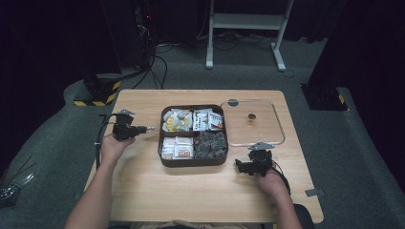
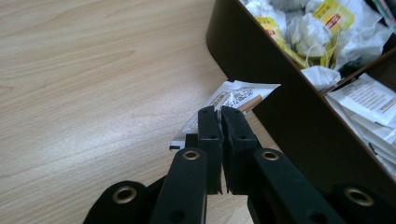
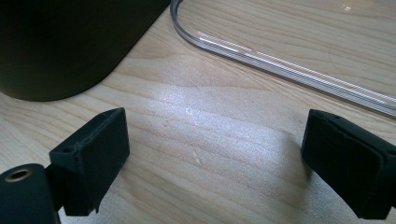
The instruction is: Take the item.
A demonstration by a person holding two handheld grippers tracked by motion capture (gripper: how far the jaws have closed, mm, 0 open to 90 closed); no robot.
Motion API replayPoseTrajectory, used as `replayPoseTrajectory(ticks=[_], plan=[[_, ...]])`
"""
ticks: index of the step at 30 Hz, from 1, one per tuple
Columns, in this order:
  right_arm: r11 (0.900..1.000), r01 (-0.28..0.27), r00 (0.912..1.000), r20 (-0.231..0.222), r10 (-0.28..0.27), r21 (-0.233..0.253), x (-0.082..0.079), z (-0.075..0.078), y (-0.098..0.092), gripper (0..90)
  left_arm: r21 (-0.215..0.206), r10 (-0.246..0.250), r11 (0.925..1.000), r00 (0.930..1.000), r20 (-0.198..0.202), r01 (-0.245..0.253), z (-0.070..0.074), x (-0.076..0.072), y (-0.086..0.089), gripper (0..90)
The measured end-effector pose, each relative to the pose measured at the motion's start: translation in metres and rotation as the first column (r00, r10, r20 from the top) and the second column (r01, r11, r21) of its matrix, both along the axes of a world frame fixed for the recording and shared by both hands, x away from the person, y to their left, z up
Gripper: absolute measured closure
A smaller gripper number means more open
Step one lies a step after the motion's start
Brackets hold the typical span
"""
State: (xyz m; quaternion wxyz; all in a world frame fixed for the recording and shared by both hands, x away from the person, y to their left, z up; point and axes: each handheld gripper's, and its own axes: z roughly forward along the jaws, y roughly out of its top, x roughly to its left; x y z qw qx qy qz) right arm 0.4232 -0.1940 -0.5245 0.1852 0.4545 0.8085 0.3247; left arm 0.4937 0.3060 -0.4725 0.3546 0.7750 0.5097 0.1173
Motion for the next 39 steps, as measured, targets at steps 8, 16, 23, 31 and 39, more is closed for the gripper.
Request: replayPoseTrajectory(ticks=[8,16,23,31,39], plan=[[1.0,0.0,1.0,0.0,0.0,0.0,0.0,0.0,0.0,7.7,0.027,0.004,0.9996,0.9998,-0.019,-0.004,-0.013,0.006,-0.004,87.1],[1.0,-0.002,1.0,0.001,0.002,-0.001,0.0,0.0,0.0,7.7,0.034,-0.003,0.9994,0.9995,-0.031,0.005,-0.022,0.013,-0.009,86.8],[1.0,-0.006,1.0,0.0,0.006,-0.001,-0.001,0.0,0.0,7.8,0.026,-0.018,0.9995,0.9989,-0.043,0.019,-0.026,0.014,-0.01,85.6],[1.0,-0.007,1.0,0.001,0.007,-0.002,-0.001,0.0,0.0,7.8,-0.026,-0.024,0.9994,0.9994,-0.024,0.024,-0.02,0.012,-0.008,69.2],[1.0,-0.009,1.0,0.0,0.009,0.0,-0.001,0.0,0.0,7.8,-0.019,-0.02,0.9996,0.9991,0.038,0.021,-0.008,0.002,-0.006,52.4]])
